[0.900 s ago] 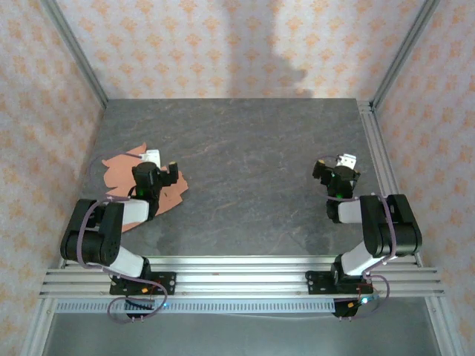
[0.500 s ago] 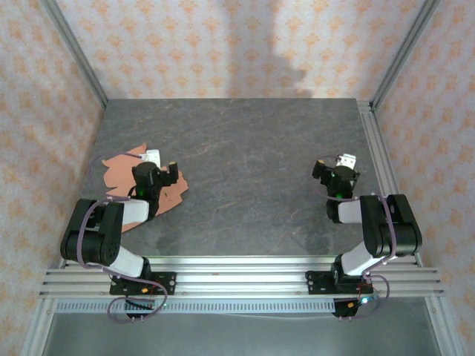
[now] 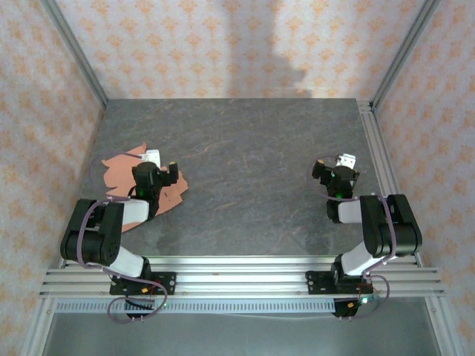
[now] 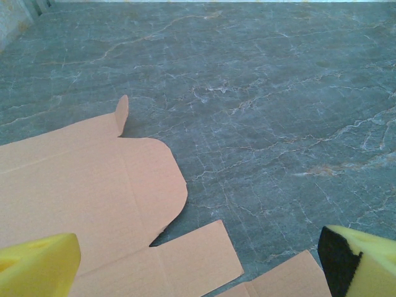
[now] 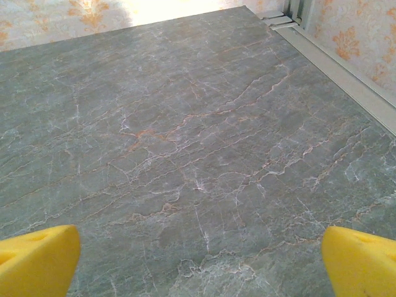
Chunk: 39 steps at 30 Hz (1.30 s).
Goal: Fold the paper box
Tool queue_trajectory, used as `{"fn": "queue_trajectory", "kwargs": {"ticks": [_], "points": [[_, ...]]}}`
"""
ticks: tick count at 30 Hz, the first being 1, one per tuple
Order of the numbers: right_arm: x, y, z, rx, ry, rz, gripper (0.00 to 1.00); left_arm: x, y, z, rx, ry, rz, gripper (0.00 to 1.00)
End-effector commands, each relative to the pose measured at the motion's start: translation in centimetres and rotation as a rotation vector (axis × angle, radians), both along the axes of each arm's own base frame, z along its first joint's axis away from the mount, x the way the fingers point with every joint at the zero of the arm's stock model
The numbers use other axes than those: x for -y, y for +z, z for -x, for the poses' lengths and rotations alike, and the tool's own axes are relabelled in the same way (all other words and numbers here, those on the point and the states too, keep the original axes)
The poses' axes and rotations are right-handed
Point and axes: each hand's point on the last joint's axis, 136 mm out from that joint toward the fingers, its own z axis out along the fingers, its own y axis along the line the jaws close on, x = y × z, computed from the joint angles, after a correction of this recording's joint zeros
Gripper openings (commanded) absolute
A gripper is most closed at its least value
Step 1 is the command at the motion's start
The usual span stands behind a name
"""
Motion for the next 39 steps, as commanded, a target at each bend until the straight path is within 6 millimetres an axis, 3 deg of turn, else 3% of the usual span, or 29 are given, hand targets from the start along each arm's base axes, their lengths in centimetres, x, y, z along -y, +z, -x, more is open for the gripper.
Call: {"fn": "queue_trajectory", "kwargs": {"ticks": [1, 3, 11, 15, 19, 23, 29, 33, 39], "points": [[0.4, 1.2, -0.5, 0.048, -0.024, -0.002, 0.99, -0.9, 1.2, -0.1, 0.043, 0.061, -0.031, 1.0], [0.7, 2.0, -0.3, 0.063, -0.041, 0.0, 0.99, -1.8, 1.8, 0.2, 0.051, 0.121, -0.034, 1.0], [-0.9, 7.8, 0.7, 0.071, 0.032, -0.05, 0.99, -1.0, 6.3, 1.5, 0.038, 0.104, 0.015, 1.0], [-3.9, 10.9, 0.8, 0.032, 0.109, -0.085, 0.99, -0.2, 8.1, 2.3, 0.035, 0.107, 0.142, 1.0], [-7.9, 12.7, 0.5, -0.033, 0.186, -0.215, 0.99, 1.1, 8.7, 3.0, 0.007, 0.114, 0.311, 1.0], [-14.5, 13.1, -0.3, -0.093, 0.333, -0.433, 0.99, 1.8, 9.2, 4.2, 0.002, 0.117, 0.417, 1.0], [-26.1, 12.2, -0.7, -0.233, 0.552, -0.581, 1.0, 1.8, 9.8, 7.5, -0.027, 0.128, 0.435, 1.0], [-33.5, 10.2, -0.9, -0.327, 0.684, -0.64, 0.99, 1.1, 9.6, 10.2, -0.068, 0.166, 0.417, 1.0], [-42.5, 6.4, -0.3, -0.453, 0.826, -0.632, 0.86, 0.8, 8.8, 12.5, -0.108, 0.184, 0.404, 1.0]]}}
